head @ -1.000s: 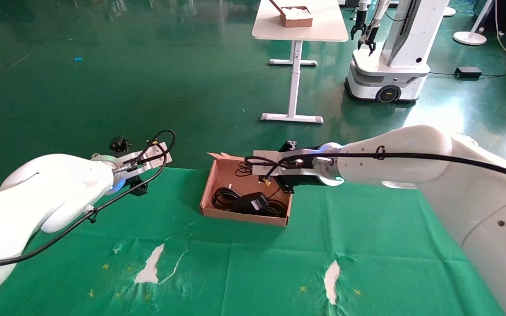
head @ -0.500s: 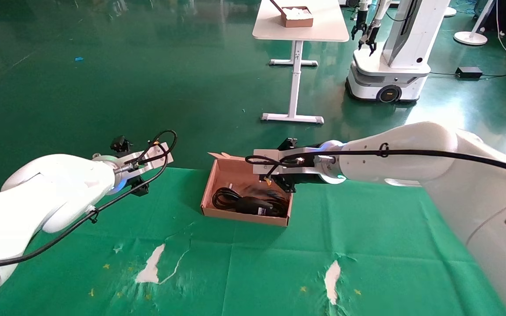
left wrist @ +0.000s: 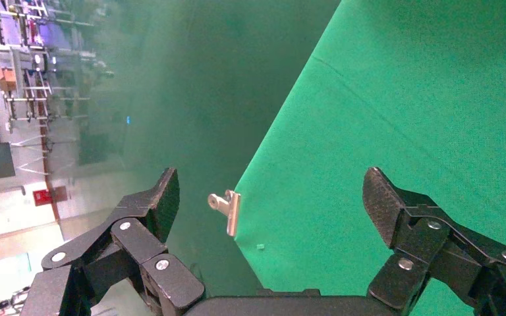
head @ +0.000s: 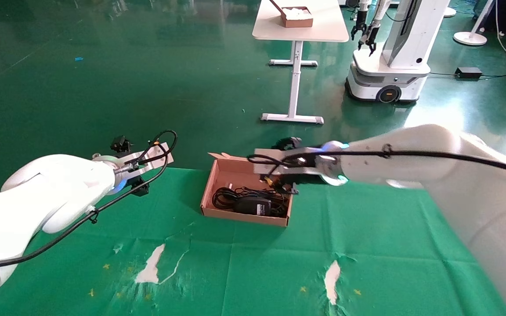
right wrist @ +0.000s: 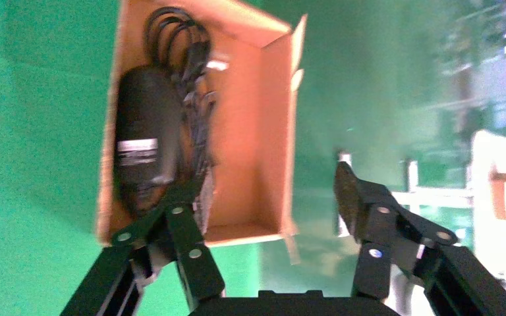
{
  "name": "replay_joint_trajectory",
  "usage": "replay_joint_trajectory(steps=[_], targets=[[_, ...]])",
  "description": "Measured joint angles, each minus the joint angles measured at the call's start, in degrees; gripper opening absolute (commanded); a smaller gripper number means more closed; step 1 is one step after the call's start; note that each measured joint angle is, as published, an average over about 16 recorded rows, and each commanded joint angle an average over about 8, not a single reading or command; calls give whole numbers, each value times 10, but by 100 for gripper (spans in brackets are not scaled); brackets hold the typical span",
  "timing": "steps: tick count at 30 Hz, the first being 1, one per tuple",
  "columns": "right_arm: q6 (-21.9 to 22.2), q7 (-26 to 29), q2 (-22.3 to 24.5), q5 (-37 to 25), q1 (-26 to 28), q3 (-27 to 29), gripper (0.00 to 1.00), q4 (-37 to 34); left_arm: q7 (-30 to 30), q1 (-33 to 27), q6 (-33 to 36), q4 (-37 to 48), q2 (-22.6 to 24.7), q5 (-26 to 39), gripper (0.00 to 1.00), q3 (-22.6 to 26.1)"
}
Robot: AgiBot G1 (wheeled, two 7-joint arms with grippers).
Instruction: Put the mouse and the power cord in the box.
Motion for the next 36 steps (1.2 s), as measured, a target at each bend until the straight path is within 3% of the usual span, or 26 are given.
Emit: replay_joint_trajectory(steps=[23, 29, 36], targets=[[-154, 63, 161, 220, -138, 138, 100, 168, 4, 3, 4, -4, -3, -9, 100, -5], [-195, 81, 205, 279, -176, 175, 100, 214, 28, 19, 26, -22, -20, -54, 100, -33], [-244, 101, 256, 349, -220, 219, 100, 267, 81, 55, 76, -62, -56, -156, 100, -95]])
